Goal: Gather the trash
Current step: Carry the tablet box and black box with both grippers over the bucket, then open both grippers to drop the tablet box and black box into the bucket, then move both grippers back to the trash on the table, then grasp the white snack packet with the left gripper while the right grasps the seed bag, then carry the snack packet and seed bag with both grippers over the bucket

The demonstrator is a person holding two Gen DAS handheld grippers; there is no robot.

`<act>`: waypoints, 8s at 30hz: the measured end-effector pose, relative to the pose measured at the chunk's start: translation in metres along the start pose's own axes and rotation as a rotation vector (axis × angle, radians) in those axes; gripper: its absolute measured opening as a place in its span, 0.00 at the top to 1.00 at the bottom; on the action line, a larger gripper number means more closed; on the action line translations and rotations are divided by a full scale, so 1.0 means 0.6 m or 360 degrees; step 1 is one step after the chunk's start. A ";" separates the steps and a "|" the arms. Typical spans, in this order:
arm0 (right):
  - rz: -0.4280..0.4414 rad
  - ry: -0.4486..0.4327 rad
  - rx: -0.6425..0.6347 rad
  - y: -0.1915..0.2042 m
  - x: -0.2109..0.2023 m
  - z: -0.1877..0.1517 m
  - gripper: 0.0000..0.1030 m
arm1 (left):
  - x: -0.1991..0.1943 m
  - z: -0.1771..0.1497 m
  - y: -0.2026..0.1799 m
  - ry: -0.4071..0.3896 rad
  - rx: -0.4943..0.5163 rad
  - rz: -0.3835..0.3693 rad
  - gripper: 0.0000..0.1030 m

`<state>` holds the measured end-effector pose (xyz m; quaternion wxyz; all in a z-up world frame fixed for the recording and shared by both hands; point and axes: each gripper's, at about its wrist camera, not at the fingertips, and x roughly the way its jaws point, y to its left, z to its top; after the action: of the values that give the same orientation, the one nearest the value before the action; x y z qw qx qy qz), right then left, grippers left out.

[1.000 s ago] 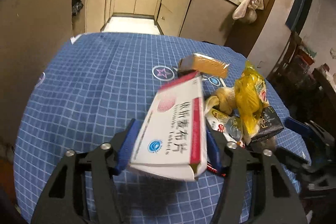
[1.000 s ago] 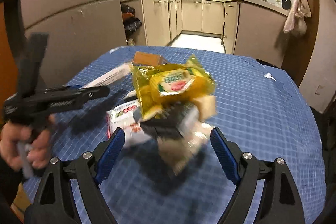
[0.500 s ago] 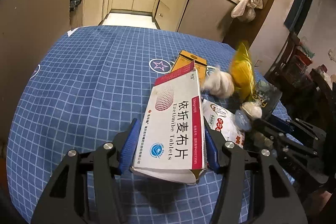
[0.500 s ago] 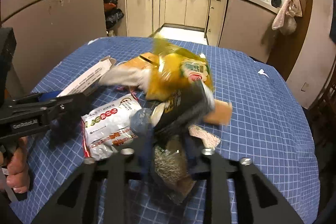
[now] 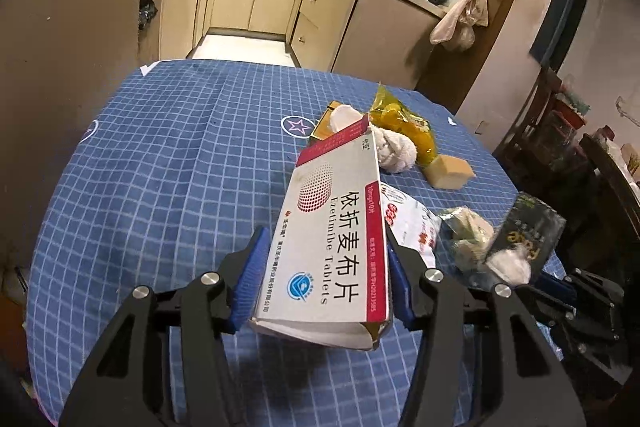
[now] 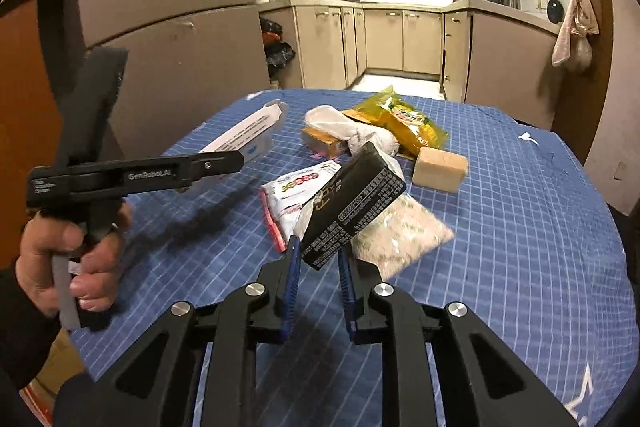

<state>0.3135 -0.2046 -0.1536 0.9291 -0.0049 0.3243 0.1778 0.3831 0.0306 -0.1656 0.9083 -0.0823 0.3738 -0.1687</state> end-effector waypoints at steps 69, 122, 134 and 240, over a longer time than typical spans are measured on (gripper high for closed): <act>-0.1138 0.0482 0.1021 -0.389 -0.565 -0.680 0.82 | 0.108 -0.504 -0.804 0.1039 0.0336 -0.1024 0.50; -0.1309 0.0172 0.0925 -0.374 -0.638 -0.623 0.30 | -0.002 -0.463 -0.844 0.0415 0.1003 -0.0646 0.26; -0.1068 -0.0325 0.0557 -0.266 -0.627 -0.416 0.13 | -0.100 -0.233 -0.641 -0.0228 0.1026 -0.0104 0.20; -0.0915 -0.0659 0.0202 -0.004 -0.440 -0.136 0.65 | -0.253 -0.155 -0.387 -0.0615 0.0415 0.0151 0.37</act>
<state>0.0736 -0.3036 -0.0586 0.9856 -0.0020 0.1252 -0.1140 0.1594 -0.1317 -0.0685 0.9728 0.0228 0.1716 -0.1538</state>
